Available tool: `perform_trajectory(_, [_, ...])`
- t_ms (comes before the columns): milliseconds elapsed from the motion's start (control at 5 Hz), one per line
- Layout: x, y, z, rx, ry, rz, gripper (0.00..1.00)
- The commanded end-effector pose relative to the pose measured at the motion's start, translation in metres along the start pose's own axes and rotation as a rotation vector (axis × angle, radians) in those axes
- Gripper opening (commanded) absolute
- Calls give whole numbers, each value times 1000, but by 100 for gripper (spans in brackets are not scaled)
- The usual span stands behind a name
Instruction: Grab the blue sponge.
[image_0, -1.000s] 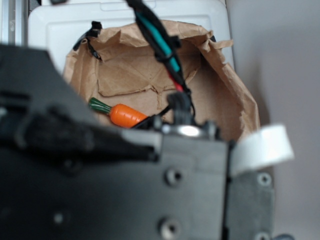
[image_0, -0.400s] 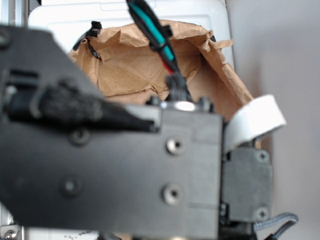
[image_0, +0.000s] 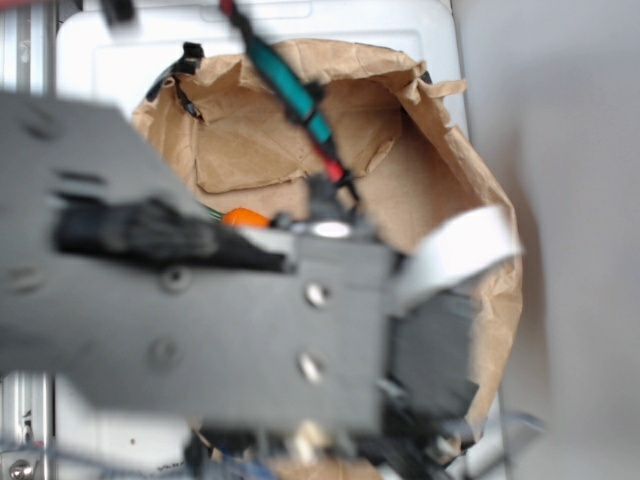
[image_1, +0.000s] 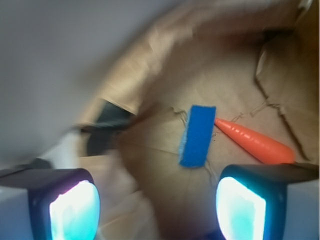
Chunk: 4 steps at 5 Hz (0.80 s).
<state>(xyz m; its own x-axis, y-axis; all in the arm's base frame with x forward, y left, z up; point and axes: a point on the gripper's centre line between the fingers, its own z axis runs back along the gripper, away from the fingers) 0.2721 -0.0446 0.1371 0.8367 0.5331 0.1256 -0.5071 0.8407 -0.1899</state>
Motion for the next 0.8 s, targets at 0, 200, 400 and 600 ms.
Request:
perform_trajectory(0, [20,30,-40,35,-50,45,100])
perform_trajectory(200, [20,20,-61,1,11,66,100])
perform_trajectory(400, [11,5,-79,-17,32,94,100])
perform_trajectory(600, [2,-3,-96,-32,64,81,100])
